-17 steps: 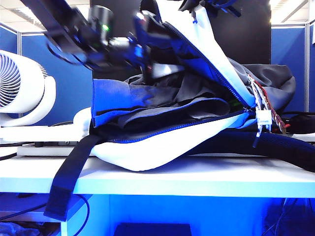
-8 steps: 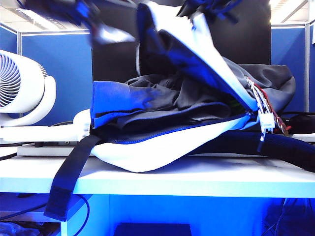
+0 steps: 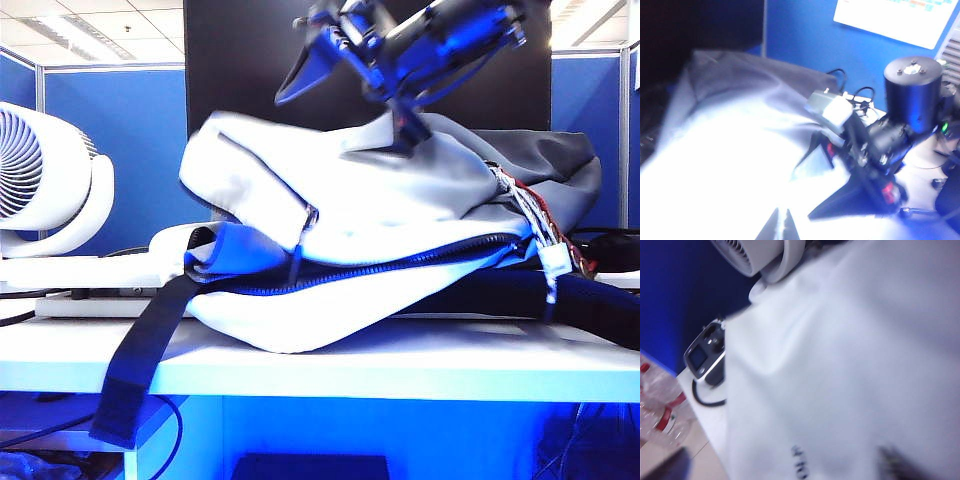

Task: Put the gray clothes into the backpack.

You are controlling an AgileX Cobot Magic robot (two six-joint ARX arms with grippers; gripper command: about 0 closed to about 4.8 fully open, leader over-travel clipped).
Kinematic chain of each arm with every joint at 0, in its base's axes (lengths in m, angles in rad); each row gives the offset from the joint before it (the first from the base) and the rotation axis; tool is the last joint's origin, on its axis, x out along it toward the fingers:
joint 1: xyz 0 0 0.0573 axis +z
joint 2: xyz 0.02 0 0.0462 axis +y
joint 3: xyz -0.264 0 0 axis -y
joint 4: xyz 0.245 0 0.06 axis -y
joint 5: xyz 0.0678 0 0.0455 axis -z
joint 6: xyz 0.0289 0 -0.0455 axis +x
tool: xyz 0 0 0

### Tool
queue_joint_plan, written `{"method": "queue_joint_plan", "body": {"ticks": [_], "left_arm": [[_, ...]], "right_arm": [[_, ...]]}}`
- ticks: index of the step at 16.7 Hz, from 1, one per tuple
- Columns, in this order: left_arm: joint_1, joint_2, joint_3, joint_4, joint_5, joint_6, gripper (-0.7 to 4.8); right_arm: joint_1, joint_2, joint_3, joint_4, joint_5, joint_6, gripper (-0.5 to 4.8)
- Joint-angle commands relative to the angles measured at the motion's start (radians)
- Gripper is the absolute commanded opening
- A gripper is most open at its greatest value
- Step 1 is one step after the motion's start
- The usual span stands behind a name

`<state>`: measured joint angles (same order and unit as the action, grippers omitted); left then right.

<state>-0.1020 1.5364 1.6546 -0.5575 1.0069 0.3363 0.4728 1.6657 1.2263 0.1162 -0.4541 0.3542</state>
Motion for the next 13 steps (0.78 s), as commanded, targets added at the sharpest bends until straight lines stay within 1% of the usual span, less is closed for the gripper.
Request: {"method": "queue_joint_plan", "body": {"ticks": [1,2,3,4,5,7,8,9,10,12,13], "left_arm": [[0.019,-0.036,0.0,-0.014,-0.047,0.008,-0.06],[0.036,-0.063,-0.001,-0.026,-0.043,0.008,-0.06],[0.061,-0.096,-0.003,-0.03,-0.039,0.008,-0.06],[0.097,-0.161,-0.007,-0.032,-0.018,0.006,-0.06],[0.115,-0.208,-0.013,-0.033,0.016,0.003,-0.06],[0.142,-0.327,-0.043,-0.044,0.027,0.004,-0.06],[0.152,-0.395,-0.061,-0.057,0.024,0.005,-0.06],[0.16,-0.468,-0.084,-0.058,-0.005,0.004,-0.06],[0.166,-0.541,-0.112,-0.055,-0.058,0.002,-0.06],[0.162,-0.681,-0.183,-0.047,-0.196,-0.066,-0.06],[0.162,-0.75,-0.233,-0.048,-0.237,-0.095,-0.06]], "right_arm": [[-0.001,-0.093,0.006,-0.044,-0.015,-0.005,4.79],[-0.001,-0.143,0.006,-0.101,-0.016,-0.03,4.65],[-0.001,-0.199,0.006,-0.166,-0.018,-0.065,3.8],[-0.001,-0.293,0.006,-0.27,-0.016,-0.124,0.99],[-0.001,-0.353,0.006,-0.341,-0.012,-0.164,-0.1],[-0.001,-0.486,0.006,-0.47,0.037,-0.18,-0.02],[-0.001,-0.558,0.006,-0.52,0.041,-0.193,-0.02],[-0.001,-0.632,0.006,-0.556,0.064,-0.198,-0.02],[-0.001,-0.713,0.006,-0.586,0.113,-0.202,-0.02],[0.0,-0.861,0.002,-0.613,0.184,-0.219,-0.02],[0.0,-0.934,-0.012,-0.613,0.233,-0.223,-0.02]]}}
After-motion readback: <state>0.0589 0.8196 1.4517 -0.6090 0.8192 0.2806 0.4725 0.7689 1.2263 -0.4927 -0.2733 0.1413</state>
